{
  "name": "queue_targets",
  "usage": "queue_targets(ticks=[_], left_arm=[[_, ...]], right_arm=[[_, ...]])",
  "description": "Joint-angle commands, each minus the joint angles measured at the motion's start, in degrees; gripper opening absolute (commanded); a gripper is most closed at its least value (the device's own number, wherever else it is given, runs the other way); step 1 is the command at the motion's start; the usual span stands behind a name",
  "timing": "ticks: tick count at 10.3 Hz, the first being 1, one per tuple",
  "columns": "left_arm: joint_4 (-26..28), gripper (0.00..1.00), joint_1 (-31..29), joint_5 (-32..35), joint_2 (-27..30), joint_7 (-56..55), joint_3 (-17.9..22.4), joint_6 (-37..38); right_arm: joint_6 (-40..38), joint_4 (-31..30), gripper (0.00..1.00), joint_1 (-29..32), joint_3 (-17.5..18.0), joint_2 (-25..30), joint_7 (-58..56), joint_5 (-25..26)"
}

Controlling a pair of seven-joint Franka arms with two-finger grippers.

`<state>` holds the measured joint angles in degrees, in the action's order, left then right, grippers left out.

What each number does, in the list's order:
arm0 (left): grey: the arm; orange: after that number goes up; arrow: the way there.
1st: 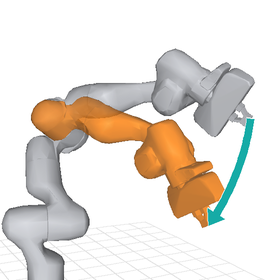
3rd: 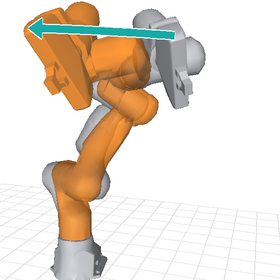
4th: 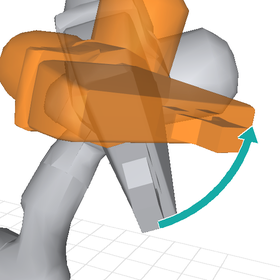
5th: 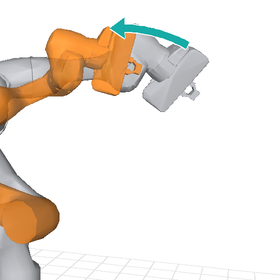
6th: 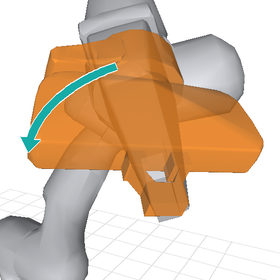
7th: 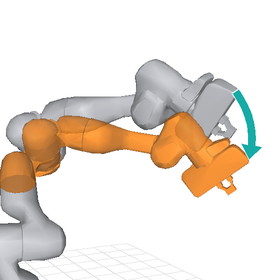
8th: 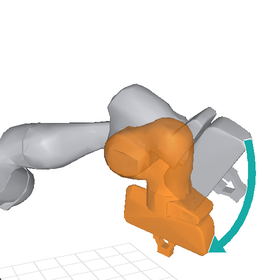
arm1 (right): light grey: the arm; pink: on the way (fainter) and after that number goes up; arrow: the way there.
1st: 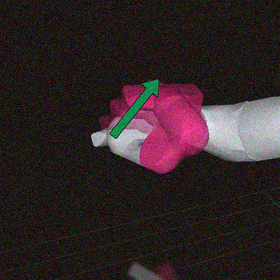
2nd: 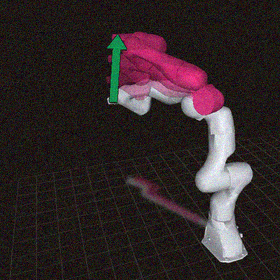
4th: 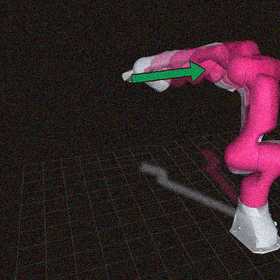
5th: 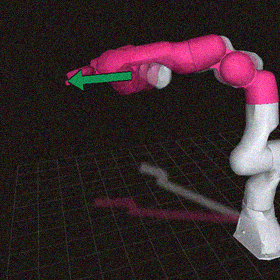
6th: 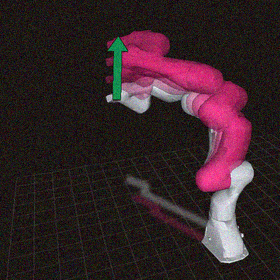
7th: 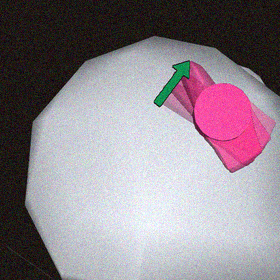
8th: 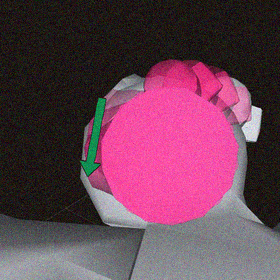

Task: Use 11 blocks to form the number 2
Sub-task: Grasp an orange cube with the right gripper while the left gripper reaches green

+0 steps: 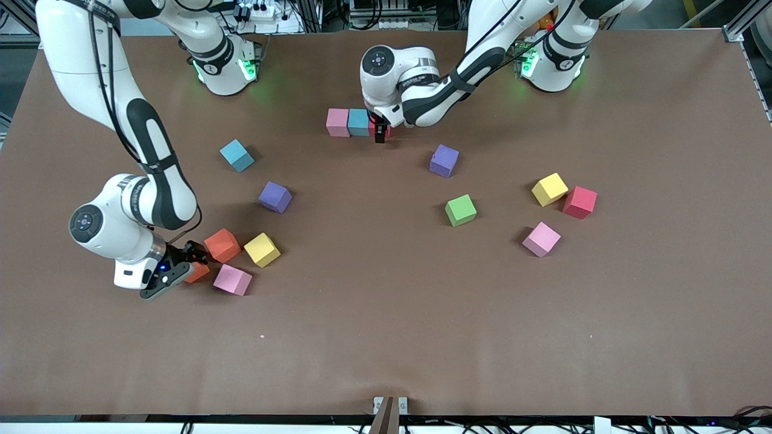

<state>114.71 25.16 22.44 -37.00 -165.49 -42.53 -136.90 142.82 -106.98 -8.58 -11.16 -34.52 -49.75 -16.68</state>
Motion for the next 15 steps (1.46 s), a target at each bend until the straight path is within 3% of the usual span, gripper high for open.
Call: queue_targets(ticks=[1, 4, 7, 8, 10, 13, 15], left_arm=[[-1.77, 1.00, 0.59, 6.13, 2.45, -23.14, -2.29, 5.49], [-2.04, 1.00, -1.24, 5.86, 5.35, -17.61, -2.65, 7.34], [-2.48, 1.00, -9.75, 5.69, 5.88, -5.68, -2.65, 9.45], [-2.65, 1.00, -11.61, 5.77, 5.97, -0.68, -2.56, 11.11], [-3.36, 1.00, -17.83, 6.04, 5.62, 10.05, -2.21, 11.75], [-3.62, 1.00, -24.09, 6.83, 5.27, 24.54, -2.03, 11.75], [-5.02, 1.00, -26.91, 6.83, 4.31, 36.84, -2.03, 11.66]], right_arm=[[-0.61, -0.51, 0.97, 1.02, 0.26, 0.33, -0.78, -0.73], [-0.52, -0.60, 0.96, 1.02, 0.26, 0.24, -0.70, -0.73], [0.18, -0.78, 0.91, 0.85, 0.26, -0.98, -0.70, -0.81], [0.00, -0.78, 0.80, 0.67, 0.26, -0.90, -0.70, -0.81], [-0.78, -0.69, 0.36, 0.67, 0.26, -0.29, -0.70, -0.81], [-5.08, 0.19, 0.34, 0.50, 0.26, 2.25, 0.27, -0.81], [-13.57, 1.67, 0.34, 0.49, 0.26, 5.59, 0.53, -0.81]])
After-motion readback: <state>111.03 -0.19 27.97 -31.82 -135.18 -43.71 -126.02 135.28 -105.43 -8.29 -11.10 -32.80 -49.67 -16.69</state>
